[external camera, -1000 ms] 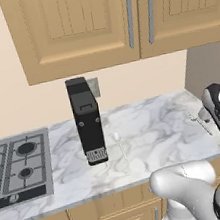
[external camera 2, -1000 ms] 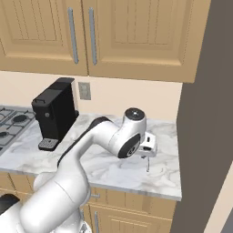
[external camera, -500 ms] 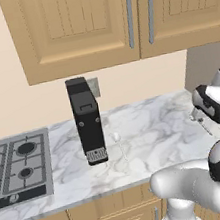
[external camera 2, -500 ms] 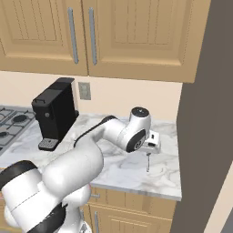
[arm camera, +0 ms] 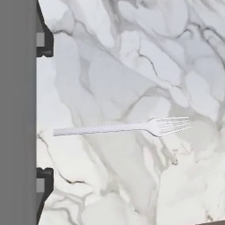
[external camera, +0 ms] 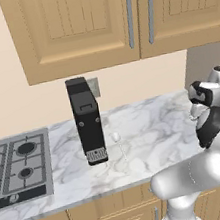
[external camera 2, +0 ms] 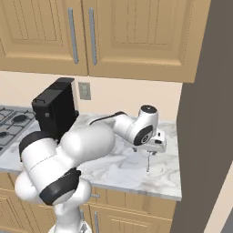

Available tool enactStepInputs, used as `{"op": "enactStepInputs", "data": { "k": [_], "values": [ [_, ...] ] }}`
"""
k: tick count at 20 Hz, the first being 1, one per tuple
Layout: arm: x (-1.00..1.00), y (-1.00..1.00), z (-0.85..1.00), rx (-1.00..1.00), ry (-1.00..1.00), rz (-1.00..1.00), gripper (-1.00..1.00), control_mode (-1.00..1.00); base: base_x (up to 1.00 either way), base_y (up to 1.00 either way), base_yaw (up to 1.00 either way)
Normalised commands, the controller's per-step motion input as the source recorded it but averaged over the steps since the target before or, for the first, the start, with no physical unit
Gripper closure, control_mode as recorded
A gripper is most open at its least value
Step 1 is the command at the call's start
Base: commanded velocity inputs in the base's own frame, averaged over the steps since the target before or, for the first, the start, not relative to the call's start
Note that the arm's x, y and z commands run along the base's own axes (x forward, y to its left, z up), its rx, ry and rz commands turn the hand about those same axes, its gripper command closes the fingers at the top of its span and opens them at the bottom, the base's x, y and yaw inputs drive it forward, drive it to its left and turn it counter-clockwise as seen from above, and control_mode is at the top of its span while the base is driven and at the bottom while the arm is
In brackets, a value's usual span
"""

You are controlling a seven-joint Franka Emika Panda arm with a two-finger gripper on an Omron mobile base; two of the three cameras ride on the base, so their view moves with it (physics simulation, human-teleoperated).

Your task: Take the fork and place it on the left side of the plate. Then take the spoon and place it on the right side of the plate. Make sure they're directly next to the plate.

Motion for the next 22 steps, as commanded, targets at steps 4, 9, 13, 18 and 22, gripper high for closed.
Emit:
{"op": "enactStepInputs", "data": {
  "k": [4, 9, 13, 18, 22],
  "values": [
    [0.26, -0.01, -0.43, 0.01, 0.00, 0.00, -1.00, -1.00, 0.00, 0.00, 0.00],
    [0.29, -0.02, -0.34, 0.00, 0.00, 0.00, -1.00, -1.00, 0.00, 0.00, 0.00],
    [0.42, 0.00, -0.09, 0.00, 0.00, 0.00, -1.00, -1.00, 0.00, 0.00, 0.00],
    [0.19, -0.08, -0.26, 0.00, 0.00, 0.00, -1.00, -1.00, 0.00, 0.00, 0.00],
    [0.18, -0.05, -0.33, 0.00, 0.00, 0.00, -1.00, -1.00, 0.00, 0.00, 0.00]
  ]
}}
